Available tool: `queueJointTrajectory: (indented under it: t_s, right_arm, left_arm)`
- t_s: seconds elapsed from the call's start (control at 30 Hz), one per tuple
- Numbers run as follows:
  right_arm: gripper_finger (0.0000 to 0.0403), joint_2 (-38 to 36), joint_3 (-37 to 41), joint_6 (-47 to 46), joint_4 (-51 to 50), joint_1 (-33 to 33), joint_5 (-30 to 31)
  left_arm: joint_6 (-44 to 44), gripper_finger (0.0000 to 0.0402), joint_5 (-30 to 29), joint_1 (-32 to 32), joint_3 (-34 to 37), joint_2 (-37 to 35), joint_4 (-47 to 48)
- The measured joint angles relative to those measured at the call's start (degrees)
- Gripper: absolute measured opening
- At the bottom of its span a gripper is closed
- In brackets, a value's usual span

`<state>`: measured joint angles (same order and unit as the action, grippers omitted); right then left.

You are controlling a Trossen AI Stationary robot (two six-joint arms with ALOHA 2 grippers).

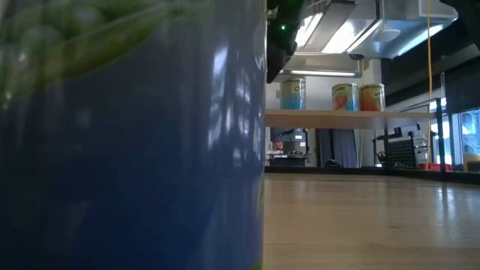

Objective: Pick and place cans onto a shelf
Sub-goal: Put the right canned cherries on the shelf

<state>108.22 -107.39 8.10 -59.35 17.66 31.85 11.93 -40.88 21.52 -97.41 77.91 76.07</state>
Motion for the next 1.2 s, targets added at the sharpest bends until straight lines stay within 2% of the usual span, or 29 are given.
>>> queueJointTrajectory:
  t_s: [0.27, 0.57, 0.83, 0.93, 1.03, 1.2]
  right_arm:
    - [0.0002, 0.0, 0.0, -0.3, -0.8, 4.1, -0.5]
    - [0.0001, 0.0, 0.0, -0.9, -3.0, 5.7, -0.4]
    - [0.0001, 0.0, 0.0, -3.4, -5.8, 6.1, 6.7]
    - [0.0001, 0.0, 0.0, -5.0, -7.9, 6.3, 7.5]
    - [0.0001, 0.0, 0.0, -4.4, -7.8, 6.4, 7.0]
    - [0.0001, 0.0, 0.0, 0.6, -1.6, 5.8, 1.6]
  left_arm:
    - [0.0, 0.0, 0.0, 0.0, 0.0, 0.0, 0.0]
    - [0.0, 0.0, 0.1, 0.0, 0.0, 0.0, 0.0]
    - [0.0, 0.0, 0.1, 0.0, 0.0, 0.0, 0.0]
    - [0.0, 0.0, 0.1, 0.0, 0.0, 0.0, 0.0]
    - [-0.1, 0.0, 0.1, 0.0, 0.0, 0.0, 0.0]
    - [-0.1, 0.0, 0.1, 0.0, 0.0, 0.0, 0.0]
